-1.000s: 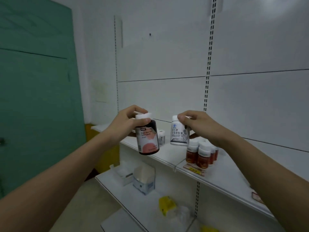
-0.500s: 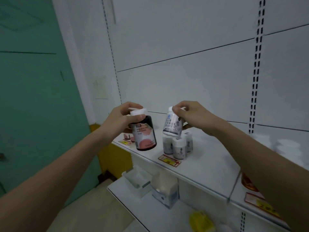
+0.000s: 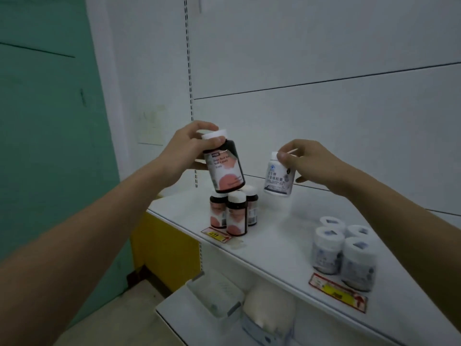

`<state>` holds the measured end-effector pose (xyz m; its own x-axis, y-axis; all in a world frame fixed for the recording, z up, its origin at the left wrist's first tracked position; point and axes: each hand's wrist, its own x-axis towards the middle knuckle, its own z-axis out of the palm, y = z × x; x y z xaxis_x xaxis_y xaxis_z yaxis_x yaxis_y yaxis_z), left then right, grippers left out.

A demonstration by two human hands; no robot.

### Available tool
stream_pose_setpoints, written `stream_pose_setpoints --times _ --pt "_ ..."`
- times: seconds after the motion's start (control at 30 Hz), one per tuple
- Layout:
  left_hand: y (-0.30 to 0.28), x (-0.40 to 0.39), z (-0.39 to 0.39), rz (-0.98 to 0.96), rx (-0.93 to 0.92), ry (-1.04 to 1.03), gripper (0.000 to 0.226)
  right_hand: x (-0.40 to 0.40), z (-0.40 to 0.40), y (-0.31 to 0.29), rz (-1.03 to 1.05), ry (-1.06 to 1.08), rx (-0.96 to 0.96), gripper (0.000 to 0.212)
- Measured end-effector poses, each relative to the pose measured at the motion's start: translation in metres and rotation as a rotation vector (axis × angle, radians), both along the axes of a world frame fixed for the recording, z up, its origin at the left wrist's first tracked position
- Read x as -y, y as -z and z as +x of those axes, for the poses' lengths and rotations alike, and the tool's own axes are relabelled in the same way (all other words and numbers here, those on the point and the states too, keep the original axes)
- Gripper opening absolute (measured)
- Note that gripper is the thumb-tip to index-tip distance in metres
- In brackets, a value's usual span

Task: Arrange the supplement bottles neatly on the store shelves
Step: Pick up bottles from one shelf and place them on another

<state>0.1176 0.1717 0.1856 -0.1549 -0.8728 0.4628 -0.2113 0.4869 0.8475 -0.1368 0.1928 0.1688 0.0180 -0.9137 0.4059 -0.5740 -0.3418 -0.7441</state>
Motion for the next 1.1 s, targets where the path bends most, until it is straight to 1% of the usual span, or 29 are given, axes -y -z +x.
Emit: stream_pose_setpoints --times 0.1,0.23,0.4,0.57,0.67,0.83,0.9,1.03,1.1 --pt "0.001 0.042 0.024 0.000 -0.055 0.053 0.035 0.023 0.024 0.001 -0.024 0.063 0.006 0.018" --pt "-0.003 0.095 0.041 0.009 -0.061 0.149 0.040 0.053 0.046 -0.007 -0.043 0.178 -0.019 0.015" --pt "-0.009 0.156 0.037 -0.008 -0.116 0.212 0.045 0.089 0.054 -0.017 -0.030 0.255 -0.062 0.015" --pt "0.002 0.221 0.017 0.006 -0.130 0.300 0.044 0.139 0.046 -0.012 0.011 0.305 -0.100 0.017" --pt "0.010 0.255 0.004 0.019 -0.110 0.322 0.045 0.166 0.036 -0.011 0.085 0.292 -0.132 0.018" --pt "0.037 0.301 -0.008 0.039 0.014 0.397 0.043 0.203 0.022 0.000 0.157 0.292 -0.182 0.019" --pt "0.055 0.316 -0.011 0.107 0.061 0.436 0.042 0.214 0.018 0.004 0.192 0.282 -0.234 0.020" --pt "0.088 0.333 -0.018 0.210 0.144 0.497 0.041 0.226 0.015 0.013 0.291 0.244 -0.521 0.026" --pt "0.100 0.338 -0.022 0.269 0.188 0.565 0.038 0.228 0.017 0.020 0.337 0.219 -0.586 0.026"
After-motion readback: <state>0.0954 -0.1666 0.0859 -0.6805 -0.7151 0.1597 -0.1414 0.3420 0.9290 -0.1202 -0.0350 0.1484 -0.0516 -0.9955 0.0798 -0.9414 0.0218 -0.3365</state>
